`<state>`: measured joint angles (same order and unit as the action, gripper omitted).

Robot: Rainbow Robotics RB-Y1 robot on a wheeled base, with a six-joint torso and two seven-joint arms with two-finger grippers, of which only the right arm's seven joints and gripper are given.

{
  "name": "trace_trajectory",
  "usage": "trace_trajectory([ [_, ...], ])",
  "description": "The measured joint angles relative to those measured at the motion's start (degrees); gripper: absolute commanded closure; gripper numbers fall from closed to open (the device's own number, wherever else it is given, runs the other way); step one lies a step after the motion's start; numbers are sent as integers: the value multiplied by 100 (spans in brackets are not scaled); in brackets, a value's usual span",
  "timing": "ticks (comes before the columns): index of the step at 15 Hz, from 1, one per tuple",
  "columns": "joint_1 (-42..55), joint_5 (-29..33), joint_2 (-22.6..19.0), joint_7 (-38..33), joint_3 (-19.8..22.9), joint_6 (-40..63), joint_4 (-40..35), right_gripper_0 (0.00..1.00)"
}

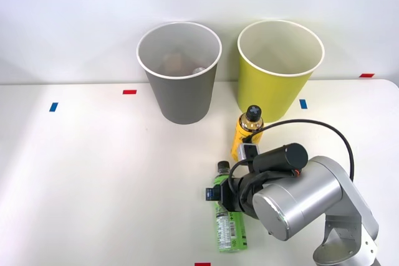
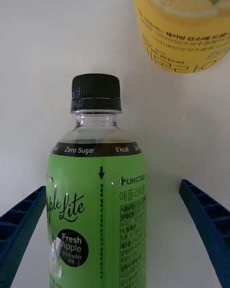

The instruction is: Put cans in the gray bin, plastic bottles in the light green bin

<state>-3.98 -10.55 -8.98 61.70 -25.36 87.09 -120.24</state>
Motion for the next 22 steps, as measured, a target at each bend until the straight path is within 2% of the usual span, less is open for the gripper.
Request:
trace_trajectory([
  [1,4,2,1,21,-8,-2,-1,51],
  [4,18,12,34,64,-13,-2,1,85],
  [5,19,31,57,74,-13,-3,1,88],
  [13,46,198,270,298,-19,-6,-134,97],
  [17,143,165,317,1252,13,-93,-687,98],
  [22,419,31,348,2018,21,-710,-1344,100],
])
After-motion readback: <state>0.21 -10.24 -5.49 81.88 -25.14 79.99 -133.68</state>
